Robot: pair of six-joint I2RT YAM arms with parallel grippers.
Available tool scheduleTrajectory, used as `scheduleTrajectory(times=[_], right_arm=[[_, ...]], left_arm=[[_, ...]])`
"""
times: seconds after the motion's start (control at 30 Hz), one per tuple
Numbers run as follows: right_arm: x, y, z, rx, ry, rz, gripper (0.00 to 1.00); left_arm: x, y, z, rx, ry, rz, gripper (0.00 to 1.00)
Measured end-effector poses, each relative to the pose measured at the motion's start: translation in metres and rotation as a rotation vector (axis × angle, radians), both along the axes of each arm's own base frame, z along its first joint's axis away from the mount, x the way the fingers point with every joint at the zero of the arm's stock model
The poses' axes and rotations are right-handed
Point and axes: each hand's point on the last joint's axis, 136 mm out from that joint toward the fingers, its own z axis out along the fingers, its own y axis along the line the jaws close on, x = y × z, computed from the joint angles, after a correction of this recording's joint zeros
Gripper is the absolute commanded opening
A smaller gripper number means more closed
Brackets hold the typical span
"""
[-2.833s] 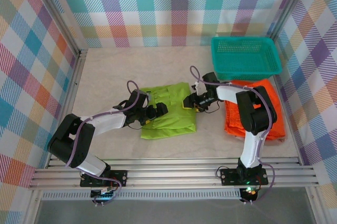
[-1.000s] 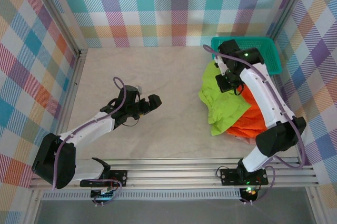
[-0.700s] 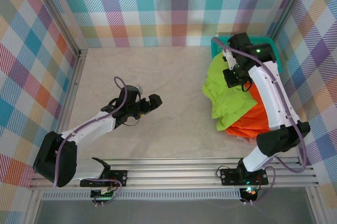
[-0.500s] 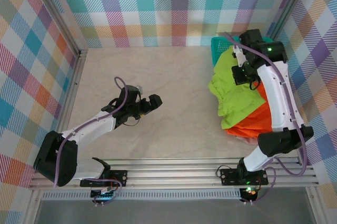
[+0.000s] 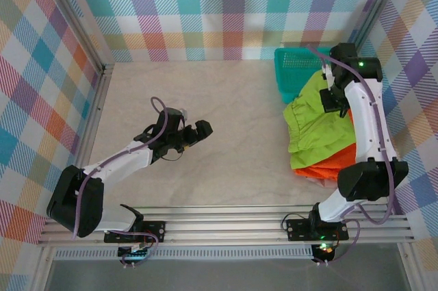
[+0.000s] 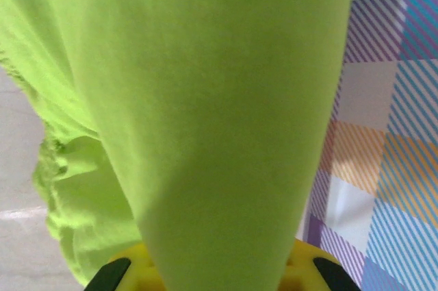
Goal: Fold and stack the shorts
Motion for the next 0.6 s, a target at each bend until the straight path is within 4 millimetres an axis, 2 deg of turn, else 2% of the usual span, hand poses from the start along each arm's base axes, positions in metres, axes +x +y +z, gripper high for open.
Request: scheduleTrajectory(times=[0.23, 0.47, 0.5, 0.53, 0.6], right_arm=[[0.003, -0.031, -0.023, -0.119, 0.040, -0.036, 0.03], [0.003, -0.068, -0.052, -0.226, 0.073, -0.099, 0.18], [0.002, -0.075, -0.056, -0.249, 0.079, -0.110, 0.25], [0.001, -0.081, -0.060, -0.266, 0.081, -0.124, 0.40], [-0.002, -0.094, -0.066, -0.294, 0.093, -0.150, 0.53]], left_arm=[[-0.001, -0.002, -0.007, 0.003, 0.023, -0.009, 1.00], [-0.001, -0.003, -0.007, -0.003, 0.024, -0.015, 1.00], [-0.001, -0.003, -0.007, -0.003, 0.024, -0.015, 1.00], [-0.001, -0.003, -0.006, -0.004, 0.024, -0.015, 1.00], [-0.002, -0.004, -0.006, -0.007, 0.026, -0.020, 1.00]])
